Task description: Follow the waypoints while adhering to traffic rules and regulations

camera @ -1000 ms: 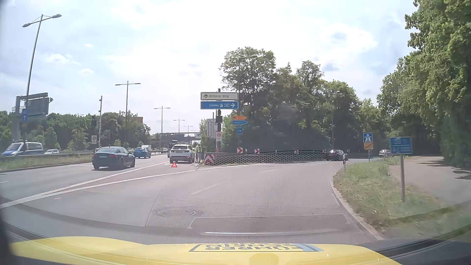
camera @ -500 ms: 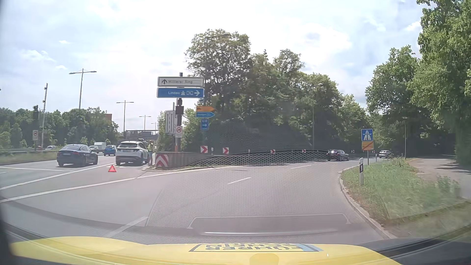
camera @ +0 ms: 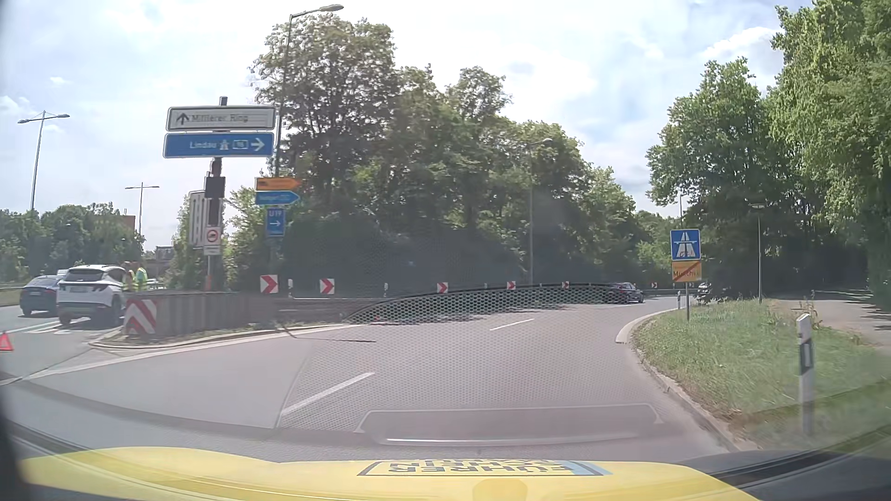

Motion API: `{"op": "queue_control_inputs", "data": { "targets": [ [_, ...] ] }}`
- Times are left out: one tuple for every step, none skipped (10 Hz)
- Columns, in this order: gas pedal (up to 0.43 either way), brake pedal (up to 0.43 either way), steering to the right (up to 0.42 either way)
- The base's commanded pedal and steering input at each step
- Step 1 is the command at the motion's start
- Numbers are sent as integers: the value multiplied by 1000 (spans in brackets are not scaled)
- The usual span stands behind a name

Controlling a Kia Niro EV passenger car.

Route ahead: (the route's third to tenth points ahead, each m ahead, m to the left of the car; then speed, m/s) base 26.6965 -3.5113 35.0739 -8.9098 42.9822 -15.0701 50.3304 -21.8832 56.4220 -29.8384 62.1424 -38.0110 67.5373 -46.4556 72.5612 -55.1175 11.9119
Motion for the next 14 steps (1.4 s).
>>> {"op": "queue_control_inputs", "data": {
  "targets": [
    [110,0,102],
    [118,0,99],
    [130,0,98],
    [130,0,98],
    [138,0,99],
    [138,0,99],
    [138,0,98],
    [138,0,94],
    [150,0,90],
    [150,0,87],
    [150,0,86],
    [150,0,85],
    [150,0,84],
    [169,0,81]
  ]
}}
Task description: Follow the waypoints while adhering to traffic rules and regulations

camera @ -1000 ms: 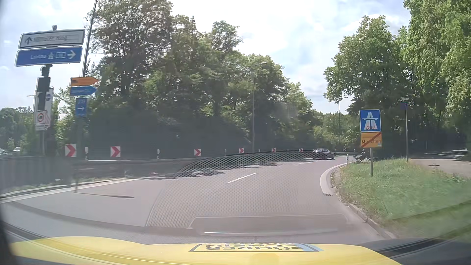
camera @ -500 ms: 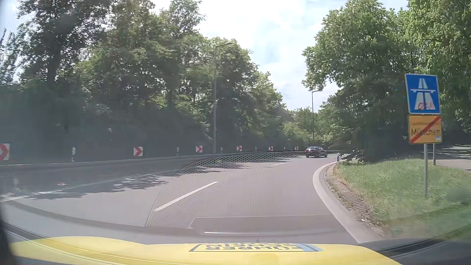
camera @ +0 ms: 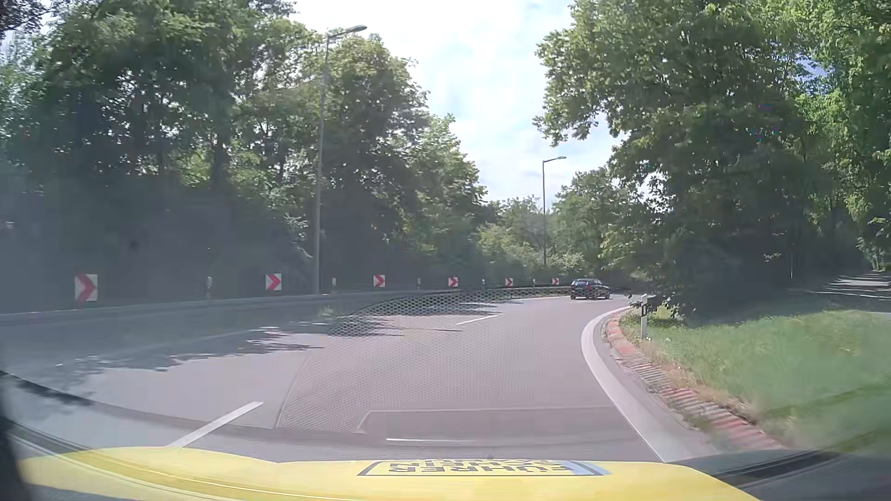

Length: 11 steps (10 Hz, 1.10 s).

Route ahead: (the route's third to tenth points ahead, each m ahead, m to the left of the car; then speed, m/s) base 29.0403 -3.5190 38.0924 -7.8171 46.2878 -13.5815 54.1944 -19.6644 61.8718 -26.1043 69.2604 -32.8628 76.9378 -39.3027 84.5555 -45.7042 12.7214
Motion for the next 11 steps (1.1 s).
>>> {"op": "queue_control_inputs", "data": {
  "targets": [
    [169,0,74],
    [177,0,73],
    [177,0,74],
    [177,0,74],
    [169,0,78],
    [157,0,80],
    [157,0,80],
    [157,0,80],
    [169,0,81],
    [169,0,78],
    [169,0,76]
  ]
}}
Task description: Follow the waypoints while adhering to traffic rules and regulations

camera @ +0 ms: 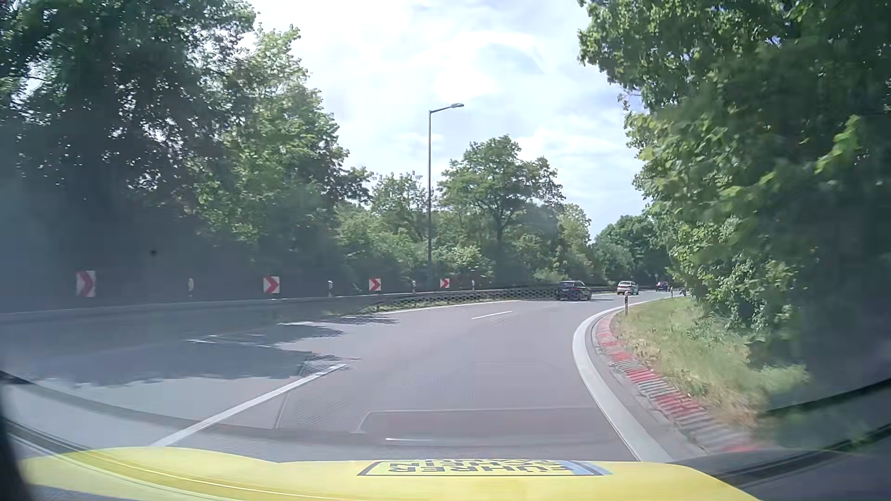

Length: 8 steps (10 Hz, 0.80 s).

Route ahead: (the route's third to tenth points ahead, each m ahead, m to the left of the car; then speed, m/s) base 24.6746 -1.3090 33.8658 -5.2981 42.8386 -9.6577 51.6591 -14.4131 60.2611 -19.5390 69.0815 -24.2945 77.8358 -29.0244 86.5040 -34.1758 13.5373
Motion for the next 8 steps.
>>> {"op": "queue_control_inputs", "data": {
  "targets": [
    [169,0,74],
    [169,0,73],
    [169,0,72],
    [169,0,72],
    [169,0,72],
    [169,0,72],
    [169,0,71],
    [169,0,70]
  ]
}}
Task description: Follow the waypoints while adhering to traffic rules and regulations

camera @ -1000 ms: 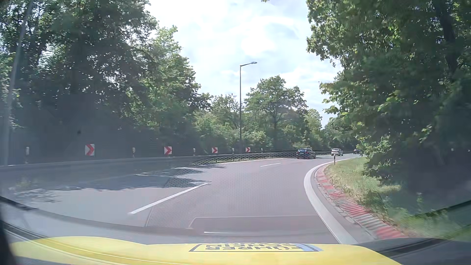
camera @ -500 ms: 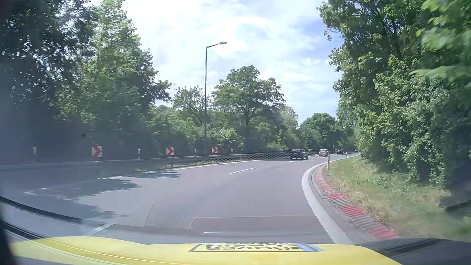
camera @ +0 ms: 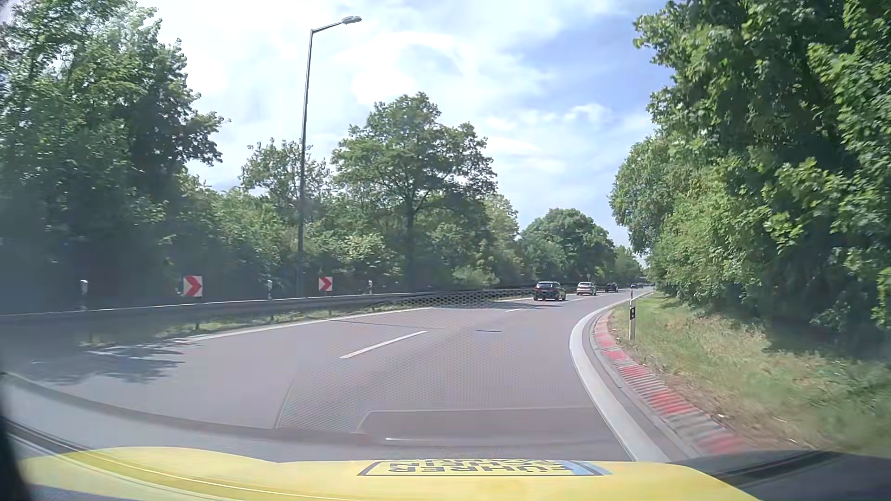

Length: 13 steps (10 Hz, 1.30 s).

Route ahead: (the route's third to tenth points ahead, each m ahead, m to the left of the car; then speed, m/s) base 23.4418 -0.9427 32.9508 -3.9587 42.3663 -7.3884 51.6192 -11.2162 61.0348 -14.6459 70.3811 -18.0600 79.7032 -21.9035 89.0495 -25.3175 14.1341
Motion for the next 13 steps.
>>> {"op": "queue_control_inputs", "data": {
  "targets": [
    [169,0,71],
    [169,0,70],
    [169,0,70],
    [177,0,70],
    [177,0,70],
    [177,0,69],
    [177,0,66],
    [177,0,65],
    [189,0,64],
    [197,0,64],
    [197,0,61],
    [197,0,55],
    [197,0,49]
  ]
}}
